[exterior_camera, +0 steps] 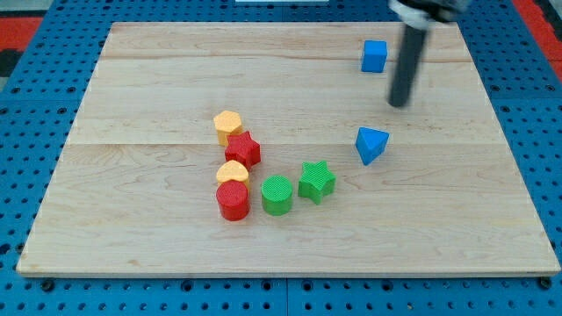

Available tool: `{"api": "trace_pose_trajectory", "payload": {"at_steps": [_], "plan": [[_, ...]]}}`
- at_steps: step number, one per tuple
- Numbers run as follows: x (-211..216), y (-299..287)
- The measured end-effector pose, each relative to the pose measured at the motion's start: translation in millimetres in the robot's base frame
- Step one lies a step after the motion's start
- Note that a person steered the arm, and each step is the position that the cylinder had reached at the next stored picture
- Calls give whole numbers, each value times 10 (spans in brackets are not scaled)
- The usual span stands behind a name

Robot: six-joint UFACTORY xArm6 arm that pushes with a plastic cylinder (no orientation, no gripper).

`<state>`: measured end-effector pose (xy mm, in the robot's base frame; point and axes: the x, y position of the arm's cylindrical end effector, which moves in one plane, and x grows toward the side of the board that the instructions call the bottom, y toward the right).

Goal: Move the blue triangle below the blue cube

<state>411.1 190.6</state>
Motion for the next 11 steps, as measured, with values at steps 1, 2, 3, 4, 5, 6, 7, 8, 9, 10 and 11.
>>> {"api": "trace_pose_trajectory", "payload": {"at_steps": [1, 2, 3, 4, 5, 6, 7, 8, 9, 10, 11], "plan": [[721, 229], [638, -766], [304, -1074], [-50, -1066], [-439, -1378], [-634, -1490], [-889, -1491], [-1051, -1550], [-1155, -1478], [-1015, -1020], [-966, -976]]}}
